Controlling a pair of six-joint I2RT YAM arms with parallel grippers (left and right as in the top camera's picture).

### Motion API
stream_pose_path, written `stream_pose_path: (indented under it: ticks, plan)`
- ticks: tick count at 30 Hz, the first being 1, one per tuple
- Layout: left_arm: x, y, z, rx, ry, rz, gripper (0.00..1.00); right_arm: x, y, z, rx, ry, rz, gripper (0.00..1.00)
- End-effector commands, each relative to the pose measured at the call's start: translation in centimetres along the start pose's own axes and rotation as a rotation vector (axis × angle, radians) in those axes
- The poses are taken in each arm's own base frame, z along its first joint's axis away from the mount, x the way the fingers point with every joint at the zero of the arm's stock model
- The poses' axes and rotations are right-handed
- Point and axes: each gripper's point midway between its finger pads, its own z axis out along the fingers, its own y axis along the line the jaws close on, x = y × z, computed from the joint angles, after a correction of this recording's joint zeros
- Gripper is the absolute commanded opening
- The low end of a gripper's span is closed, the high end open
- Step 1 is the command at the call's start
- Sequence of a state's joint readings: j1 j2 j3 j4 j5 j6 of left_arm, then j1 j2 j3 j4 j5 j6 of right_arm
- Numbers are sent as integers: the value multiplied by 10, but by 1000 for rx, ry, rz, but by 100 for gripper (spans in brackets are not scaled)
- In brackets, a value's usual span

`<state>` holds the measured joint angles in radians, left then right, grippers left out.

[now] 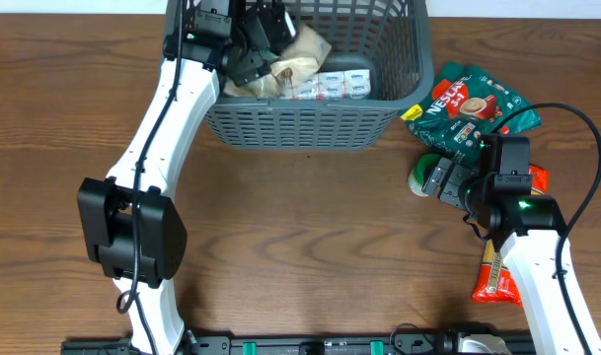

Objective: Pack container
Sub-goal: 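Carry the wipes pouch into the basket and release it, then grasp the green Nescafé coffee pouch with the right gripper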

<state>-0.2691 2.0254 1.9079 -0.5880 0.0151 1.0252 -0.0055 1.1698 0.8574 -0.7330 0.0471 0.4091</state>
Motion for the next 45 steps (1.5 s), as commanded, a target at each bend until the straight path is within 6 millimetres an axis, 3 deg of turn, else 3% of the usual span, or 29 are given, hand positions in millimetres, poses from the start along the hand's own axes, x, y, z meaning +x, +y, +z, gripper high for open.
stream_pose_path:
  ticks: [1, 7, 11, 15, 21, 26, 30, 35, 40, 45]
  plan:
    - [1, 7, -4, -17, 4, -10, 99, -7, 1, -4, -6, -17, -6, 99]
    - [-6, 20, -23, -56, -30, -185, 99, -9, 2, -4, -8, -23, -6, 99]
    - [-11, 43, -58, -120, -86, -376, 99, -12, 2, -4, -9, -37, -5, 99]
    - [4, 71, -106, -183, -134, -687, 98, -20, 3, -4, -12, -68, 16, 99]
    - [78, 94, -177, -268, -80, -1103, 99, -38, -10, -19, 38, -104, 83, 99]
    - [158, 89, -205, -324, 71, -1368, 98, -75, -26, -66, 78, -130, 157, 99]
    - [205, 68, -200, -269, 202, -1483, 99, -104, -41, -97, 127, -97, 219, 99]
    - [239, 49, -180, -217, 308, -1546, 99, -144, -40, -99, 75, -50, 230, 99]
    - [260, 34, -153, -168, 396, -1559, 99, -171, -39, -60, -21, 31, 247, 99]
    - [272, 21, -126, -116, 469, -1567, 99, -156, -46, 7, -79, 224, 297, 99]
